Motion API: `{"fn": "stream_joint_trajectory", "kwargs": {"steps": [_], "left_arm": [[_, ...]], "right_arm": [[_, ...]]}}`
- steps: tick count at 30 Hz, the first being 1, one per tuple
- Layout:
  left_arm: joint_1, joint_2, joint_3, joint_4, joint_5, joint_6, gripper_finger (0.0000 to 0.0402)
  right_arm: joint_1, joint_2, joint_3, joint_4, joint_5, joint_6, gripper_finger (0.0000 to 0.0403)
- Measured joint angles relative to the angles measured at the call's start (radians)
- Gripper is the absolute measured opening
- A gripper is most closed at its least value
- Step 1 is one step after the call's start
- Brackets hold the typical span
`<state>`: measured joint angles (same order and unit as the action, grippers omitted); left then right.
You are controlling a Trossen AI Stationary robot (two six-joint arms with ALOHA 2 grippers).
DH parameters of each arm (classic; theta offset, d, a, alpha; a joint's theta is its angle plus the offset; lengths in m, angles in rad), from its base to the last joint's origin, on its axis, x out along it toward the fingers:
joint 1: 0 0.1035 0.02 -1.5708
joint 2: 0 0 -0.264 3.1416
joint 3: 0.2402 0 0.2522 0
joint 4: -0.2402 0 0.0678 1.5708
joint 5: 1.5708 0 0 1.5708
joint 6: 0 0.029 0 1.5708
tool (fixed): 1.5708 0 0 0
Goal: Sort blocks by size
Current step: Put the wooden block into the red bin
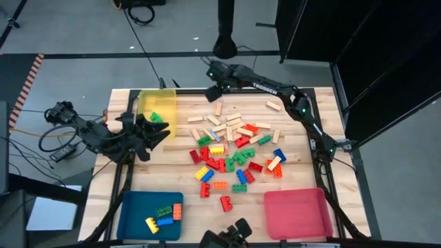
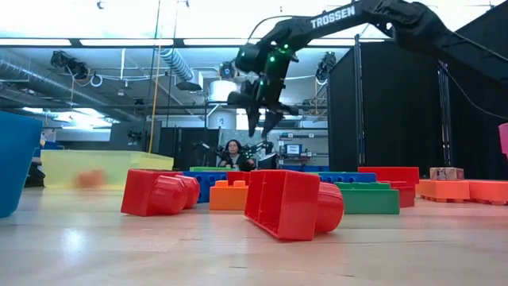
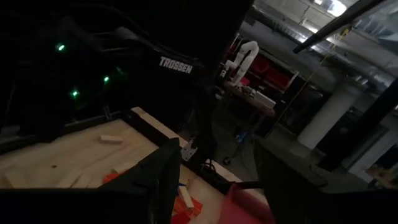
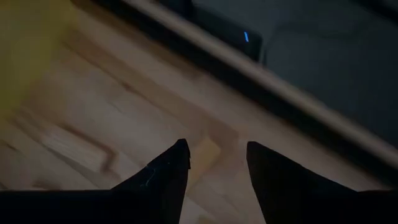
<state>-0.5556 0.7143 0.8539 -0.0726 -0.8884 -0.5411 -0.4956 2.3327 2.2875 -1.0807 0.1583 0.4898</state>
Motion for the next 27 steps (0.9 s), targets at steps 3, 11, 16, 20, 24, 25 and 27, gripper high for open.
{"fn": "stream_joint_trajectory", "kwargs": {"steps": [3,11,16,20,24,25,27], "left_arm": [[0.000,0.002,0.000,0.002,-0.001,-0.045,0.0209],[0.000,0.008,0.000,0.000,0.000,-0.073,0.0209],[0.000,0.014,0.000,-0.001,0.000,-0.073,0.0209],[0.000,0.014,0.000,0.001,0.000,-0.073,0.0209],[0.000,0.014,0.000,0.001,0.000,-0.074,0.0209],[0.000,0.014,0.000,0.001,0.001,-0.074,0.0209],[0.000,0.014,0.000,0.001,0.001,-0.074,0.0209]], "right_arm": [[0.011,0.007,0.002,-0.016,0.004,0.016,0.0175],[0.025,0.041,0.003,-0.041,-0.025,0.076,0.0174],[0.035,0.052,-0.019,-0.008,-0.028,0.121,0.0173],[0.040,0.073,-0.020,-0.011,-0.033,0.154,0.0173],[0.049,0.073,-0.052,0.011,-0.040,0.186,0.0171],[0.049,0.074,-0.053,0.003,-0.041,0.188,0.0171],[0.050,0.074,-0.053,-0.001,-0.043,0.189,0.0171]]}}
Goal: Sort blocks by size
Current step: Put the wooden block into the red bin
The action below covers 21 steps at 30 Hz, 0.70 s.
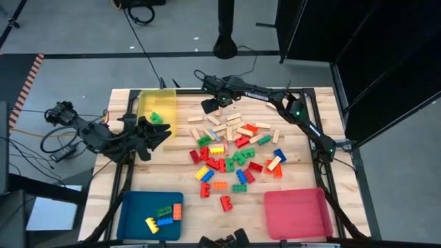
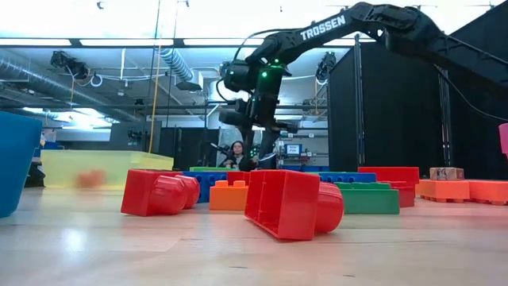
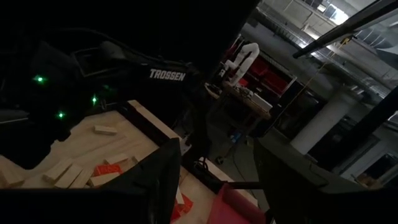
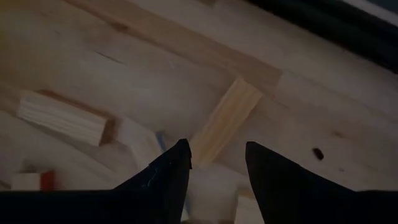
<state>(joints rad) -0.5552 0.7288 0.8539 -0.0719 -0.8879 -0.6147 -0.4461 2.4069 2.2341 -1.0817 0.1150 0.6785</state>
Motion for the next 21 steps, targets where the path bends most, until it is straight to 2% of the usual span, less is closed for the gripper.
{"fn": "stream_joint_trajectory", "kwargs": {"steps": [16,18,21], "left_arm": [[-0.001,0.000,0.000,0.001,0.001,-0.003,0.0209],[-0.001,0.000,0.000,0.001,0.001,-0.003,0.0209],[-0.001,0.000,0.000,0.000,0.001,-0.003,0.0209]], "right_arm": [[-0.017,-0.002,0.001,0.009,-0.024,0.025,0.0171],[-0.023,-0.002,0.001,0.020,-0.083,-0.035,0.0171],[-0.034,-0.013,0.012,-0.039,-0.174,-0.285,0.0170]]}}
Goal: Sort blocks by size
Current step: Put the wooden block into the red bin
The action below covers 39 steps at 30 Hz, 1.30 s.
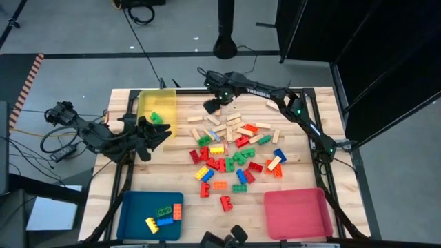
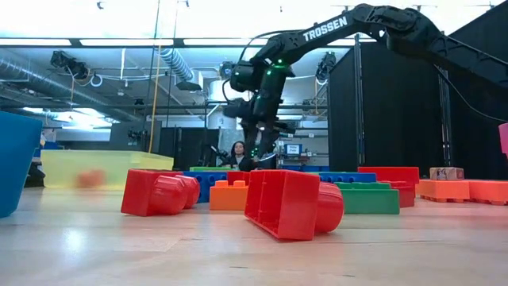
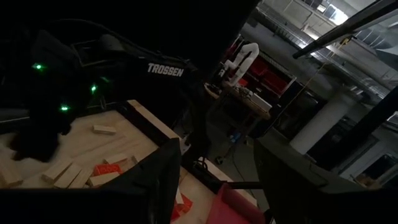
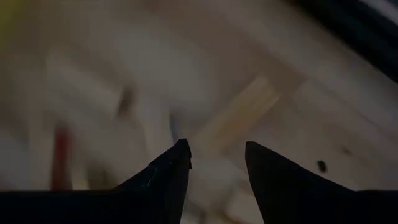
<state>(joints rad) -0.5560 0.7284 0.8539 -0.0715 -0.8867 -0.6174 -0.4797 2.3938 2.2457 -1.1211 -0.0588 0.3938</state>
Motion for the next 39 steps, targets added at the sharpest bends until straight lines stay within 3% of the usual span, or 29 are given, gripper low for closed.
{"fn": "stream_joint_trajectory", "kwargs": {"steps": [6,11,18,39], "left_arm": [[0.000,0.000,0.000,-0.002,0.000,0.008,0.0209],[0.000,0.000,0.000,-0.011,0.001,0.009,0.0209],[0.000,0.000,0.000,-0.031,0.001,0.010,0.0209],[0.000,0.000,0.000,-0.032,0.001,0.015,0.0209]], "right_arm": [[0.008,-0.030,0.027,-0.270,0.021,-0.583,0.0164],[0.014,-0.025,-0.003,-0.321,0.013,-0.872,0.0165],[0.021,-0.025,-0.004,-0.217,0.006,-1.017,0.0161],[-0.023,-0.023,-0.181,-0.090,0.015,-1.086,0.0155]]}}
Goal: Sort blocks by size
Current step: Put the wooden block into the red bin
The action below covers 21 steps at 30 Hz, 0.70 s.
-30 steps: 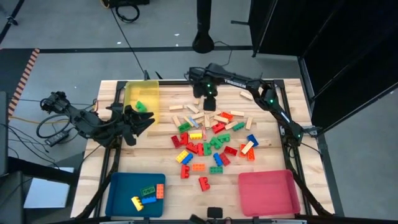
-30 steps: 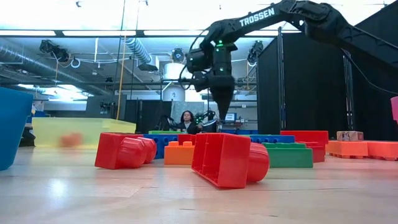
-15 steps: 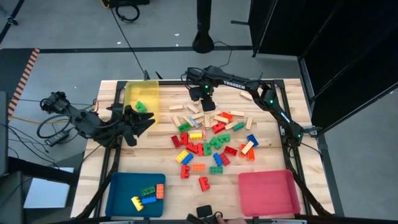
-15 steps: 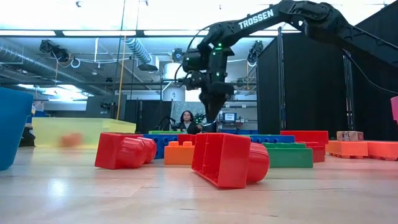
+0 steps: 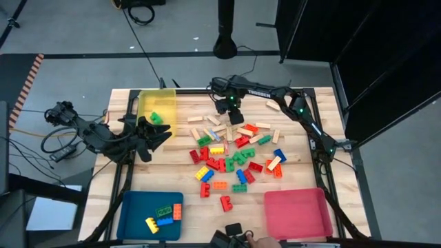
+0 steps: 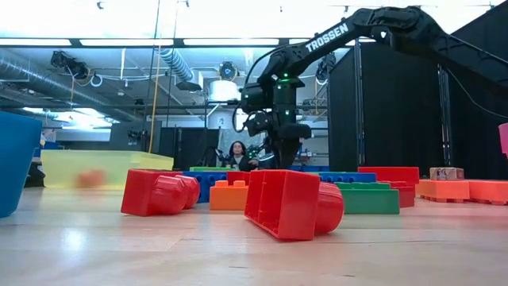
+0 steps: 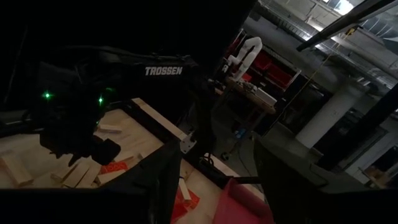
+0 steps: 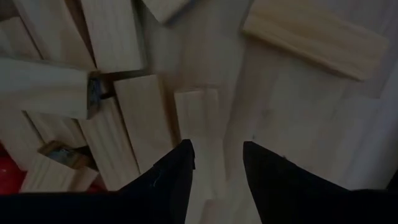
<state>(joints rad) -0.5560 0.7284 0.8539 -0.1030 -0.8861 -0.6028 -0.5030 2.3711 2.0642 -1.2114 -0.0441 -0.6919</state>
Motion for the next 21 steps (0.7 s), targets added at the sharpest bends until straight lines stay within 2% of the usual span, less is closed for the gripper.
{"fn": "stream_joint_trajectory", "kwargs": {"steps": [17,21], "left_arm": [[0.000,0.000,0.000,0.000,-0.001,0.000,0.0209],[0.000,0.000,0.000,0.000,-0.001,0.000,0.0209]], "right_arm": [[0.011,-0.001,-0.110,0.075,0.023,-0.019,0.0153],[0.011,-0.001,-0.112,0.075,0.025,-0.019,0.0141]]}}
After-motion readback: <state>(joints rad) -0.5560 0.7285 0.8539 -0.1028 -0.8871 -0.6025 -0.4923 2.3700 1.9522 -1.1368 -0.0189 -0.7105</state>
